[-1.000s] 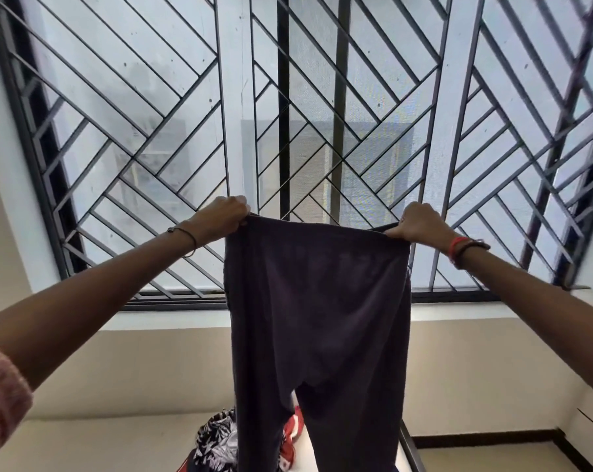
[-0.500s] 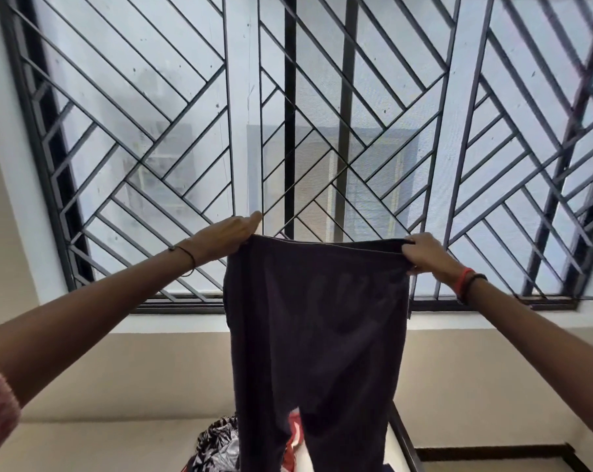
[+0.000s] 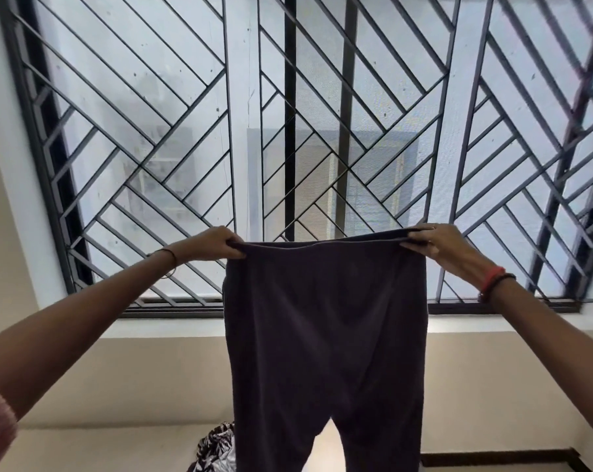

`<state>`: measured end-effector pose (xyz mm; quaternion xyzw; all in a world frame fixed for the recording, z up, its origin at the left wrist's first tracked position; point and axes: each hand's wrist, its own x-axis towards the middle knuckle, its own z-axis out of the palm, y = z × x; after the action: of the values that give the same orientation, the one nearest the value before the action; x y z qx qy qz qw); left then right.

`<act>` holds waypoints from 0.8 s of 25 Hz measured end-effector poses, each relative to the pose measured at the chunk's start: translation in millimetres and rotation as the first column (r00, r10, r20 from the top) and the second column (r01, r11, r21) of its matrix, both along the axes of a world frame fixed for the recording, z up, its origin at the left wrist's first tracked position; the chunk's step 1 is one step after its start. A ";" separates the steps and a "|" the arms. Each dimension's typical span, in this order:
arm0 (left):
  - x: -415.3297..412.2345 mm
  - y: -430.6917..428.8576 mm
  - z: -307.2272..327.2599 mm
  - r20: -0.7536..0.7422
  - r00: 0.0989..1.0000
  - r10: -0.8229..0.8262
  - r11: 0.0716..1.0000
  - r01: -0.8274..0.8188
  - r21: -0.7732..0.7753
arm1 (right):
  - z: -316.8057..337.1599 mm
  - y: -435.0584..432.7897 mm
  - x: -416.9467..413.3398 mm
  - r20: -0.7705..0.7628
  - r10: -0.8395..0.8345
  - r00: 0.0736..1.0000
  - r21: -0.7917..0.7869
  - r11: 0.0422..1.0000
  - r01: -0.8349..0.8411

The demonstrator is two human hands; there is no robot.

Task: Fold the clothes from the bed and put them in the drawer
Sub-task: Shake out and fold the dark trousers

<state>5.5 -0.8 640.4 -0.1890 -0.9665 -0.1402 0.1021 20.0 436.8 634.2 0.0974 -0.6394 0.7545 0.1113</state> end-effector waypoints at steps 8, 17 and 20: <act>1.6 -7.5 14.6 0.185 0.956 -0.226 0.726 0.038 0.687 | -4.4 -1.4 -4.6 -0.380 -0.313 0.870 0.461 0.752 0.471; 13.5 -5.9 11.3 0.045 0.986 -0.162 0.437 0.031 0.899 | 22.9 -1.0 6.5 -0.263 -0.061 0.963 0.209 0.971 0.118; 22.8 -13.0 15.6 0.070 0.970 -0.232 0.447 0.043 0.893 | 29.3 9.2 17.8 -0.203 0.055 0.978 0.242 0.970 -0.004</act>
<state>28.3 -13.9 656.0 -0.1727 -0.7387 -0.6460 0.0850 37.8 446.0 663.6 0.1981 -0.7092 0.6589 0.1536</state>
